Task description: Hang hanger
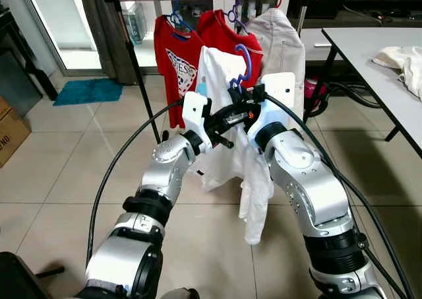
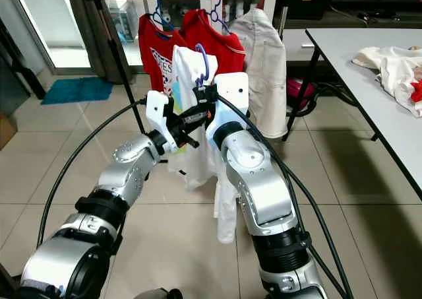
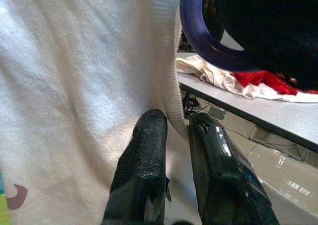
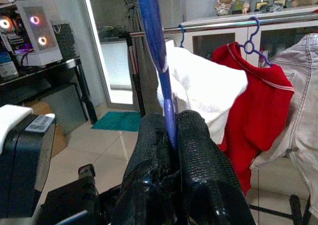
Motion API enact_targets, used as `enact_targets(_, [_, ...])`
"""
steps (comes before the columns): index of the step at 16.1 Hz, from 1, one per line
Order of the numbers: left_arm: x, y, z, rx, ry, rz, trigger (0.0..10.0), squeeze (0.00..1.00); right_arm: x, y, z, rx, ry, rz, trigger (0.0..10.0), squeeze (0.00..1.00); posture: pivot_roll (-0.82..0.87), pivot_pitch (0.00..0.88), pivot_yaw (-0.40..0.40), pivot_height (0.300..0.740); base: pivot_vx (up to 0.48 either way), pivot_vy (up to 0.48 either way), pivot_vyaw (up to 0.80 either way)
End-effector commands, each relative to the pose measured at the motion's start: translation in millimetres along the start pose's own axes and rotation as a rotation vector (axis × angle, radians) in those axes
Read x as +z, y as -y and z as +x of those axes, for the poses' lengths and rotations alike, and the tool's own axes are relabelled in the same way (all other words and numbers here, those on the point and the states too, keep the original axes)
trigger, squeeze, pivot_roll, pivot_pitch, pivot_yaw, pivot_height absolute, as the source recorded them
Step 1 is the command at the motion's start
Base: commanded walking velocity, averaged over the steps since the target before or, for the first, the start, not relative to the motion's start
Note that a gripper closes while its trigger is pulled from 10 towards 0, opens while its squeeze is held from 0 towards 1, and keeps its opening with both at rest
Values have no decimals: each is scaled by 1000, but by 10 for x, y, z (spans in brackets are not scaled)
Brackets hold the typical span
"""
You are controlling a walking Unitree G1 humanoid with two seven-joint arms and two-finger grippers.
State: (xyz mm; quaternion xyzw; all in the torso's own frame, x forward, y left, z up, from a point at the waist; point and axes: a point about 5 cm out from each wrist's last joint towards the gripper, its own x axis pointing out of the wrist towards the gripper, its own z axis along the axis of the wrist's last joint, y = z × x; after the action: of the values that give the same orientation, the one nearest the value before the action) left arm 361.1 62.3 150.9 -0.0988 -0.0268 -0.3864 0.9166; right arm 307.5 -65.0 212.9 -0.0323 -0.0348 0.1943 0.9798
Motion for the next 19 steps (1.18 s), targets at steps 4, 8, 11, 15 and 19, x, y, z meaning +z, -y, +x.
enact_targets(4, [20, 29, 49, -19, -10, 9, 4275, 0, 47, -22, -12, 7, 32, -10, 10000, 0, -121, 0, 110, 740, 0, 0, 0])
enact_targets(8, [18, -8, 42, 6, -19, 19, 0, 0, 49, -21, -13, 6, 33, -10, 10000, 0, -121, 0, 109, 740, 0, 0, 0])
enact_targets(11, [26, -8, 33, -4, -3, 15, 0, 0, 49, -21, -10, 8, 32, -11, 10000, 0, -121, 0, 107, 740, 0, 0, 0])
enact_targets(15, [18, 8, 11, -17, 16, 4, 0, 0, 45, -24, -3, 7, 29, -11, 10000, 0, -120, 0, 114, 740, 0, 0, 0])
enact_targets(19, [35, -23, -35, 15, 23, 9, 0, 0, 10, -7, 20, -8, 6, -18, 10000, 0, -104, 0, 117, 740, 0, 0, 0])
